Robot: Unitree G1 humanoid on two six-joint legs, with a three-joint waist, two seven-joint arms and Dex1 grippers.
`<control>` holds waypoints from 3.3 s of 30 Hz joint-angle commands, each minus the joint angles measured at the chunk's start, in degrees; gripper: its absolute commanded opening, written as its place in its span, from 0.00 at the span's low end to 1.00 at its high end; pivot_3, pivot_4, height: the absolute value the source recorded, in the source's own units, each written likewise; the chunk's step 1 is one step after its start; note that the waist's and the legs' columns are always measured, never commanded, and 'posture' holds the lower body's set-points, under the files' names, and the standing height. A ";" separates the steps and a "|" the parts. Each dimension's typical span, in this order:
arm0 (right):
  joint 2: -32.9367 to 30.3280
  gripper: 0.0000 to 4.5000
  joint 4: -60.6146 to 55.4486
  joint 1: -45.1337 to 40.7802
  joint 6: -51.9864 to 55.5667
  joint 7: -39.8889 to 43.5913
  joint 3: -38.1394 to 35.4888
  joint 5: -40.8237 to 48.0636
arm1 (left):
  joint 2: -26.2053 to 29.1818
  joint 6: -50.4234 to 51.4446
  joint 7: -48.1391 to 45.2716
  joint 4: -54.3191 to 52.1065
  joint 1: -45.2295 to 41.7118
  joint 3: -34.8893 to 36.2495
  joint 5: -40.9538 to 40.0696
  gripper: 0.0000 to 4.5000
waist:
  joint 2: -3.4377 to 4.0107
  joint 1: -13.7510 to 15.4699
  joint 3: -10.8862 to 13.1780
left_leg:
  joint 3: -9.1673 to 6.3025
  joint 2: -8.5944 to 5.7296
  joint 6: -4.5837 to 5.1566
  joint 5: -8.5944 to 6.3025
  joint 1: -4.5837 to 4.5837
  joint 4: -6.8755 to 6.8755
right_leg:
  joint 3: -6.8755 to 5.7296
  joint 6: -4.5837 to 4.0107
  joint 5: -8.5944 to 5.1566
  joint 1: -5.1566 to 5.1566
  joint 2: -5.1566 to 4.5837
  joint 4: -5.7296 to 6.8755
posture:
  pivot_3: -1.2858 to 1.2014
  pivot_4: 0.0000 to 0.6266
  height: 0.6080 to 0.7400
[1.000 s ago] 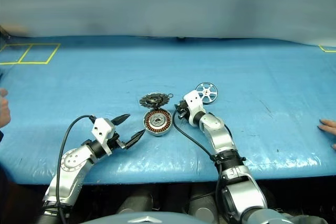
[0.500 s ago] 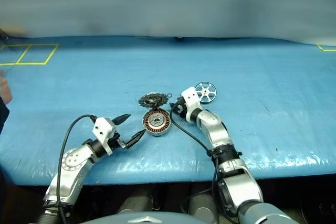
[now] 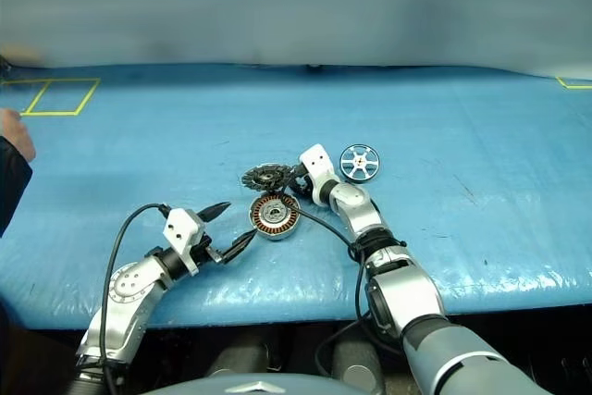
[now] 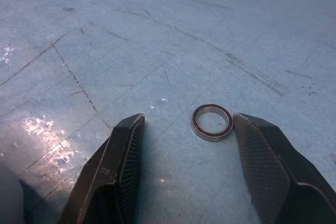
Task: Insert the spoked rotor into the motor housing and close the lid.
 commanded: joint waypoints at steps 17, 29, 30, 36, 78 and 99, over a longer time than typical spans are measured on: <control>-0.52 0.15 0.86 0.92 -0.16 -1.56 -3.65 0.56 | -0.23 -0.24 0.89 -3.92 0.36 -0.01 -0.13 1.00 | 0.03 -0.13 -0.02 | -0.04 0.43 -0.33 0.04 0.07 -0.01 | 0.10 -0.38 0.13 0.02 0.48 0.01 | 0.52 0.24 1.00; -10.63 0.15 -48.38 28.94 16.94 2.19 -2.84 3.81 | 0.79 -0.88 -1.34 -3.61 1.18 0.08 -0.51 1.00 | 0.08 1.05 -0.02 | -0.06 0.52 -0.35 -0.03 -0.05 -0.03 | 0.08 -0.43 0.08 -0.04 0.46 -0.09 | 0.52 0.24 1.00; -11.57 0.15 -51.57 31.01 18.55 2.25 -2.91 3.96 | 0.92 -1.06 -1.68 -3.57 1.28 0.13 -0.58 1.00 | 0.08 1.00 -0.02 | -0.04 0.54 -0.36 -0.04 -0.05 -0.02 | 0.08 -0.45 0.06 -0.04 0.46 -0.08 | 0.52 0.24 1.00; -13.41 0.15 -68.13 40.08 23.36 5.61 -2.91 10.04 | 1.64 -2.12 -4.06 -3.04 1.63 0.88 -1.48 1.00 | 0.10 0.92 -0.01 | 0.04 0.73 -0.41 -0.06 -0.08 -0.02 | 0.04 -0.49 -0.30 -0.02 0.49 -0.06 | 0.52 0.24 1.00; -6.44 0.15 -58.01 30.27 20.85 8.54 11.77 6.65 | 1.05 -6.43 -4.24 0.37 1.60 0.84 0.02 1.00 | 0.09 1.04 0.00 | 0.05 0.74 -0.41 -0.08 -0.06 0.00 | -0.06 -0.20 -0.12 -0.03 0.52 -0.15 | 0.52 0.24 1.00; -5.28 0.57 -59.48 30.51 20.82 8.91 10.96 7.68 | 1.02 -5.92 -3.00 -0.38 2.06 0.56 0.33 1.00 | 0.09 1.04 0.01 | 0.05 0.74 -0.41 -0.08 -0.06 0.00 | -0.06 -0.41 0.01 -0.04 0.52 -0.15 | 0.52 0.24 1.00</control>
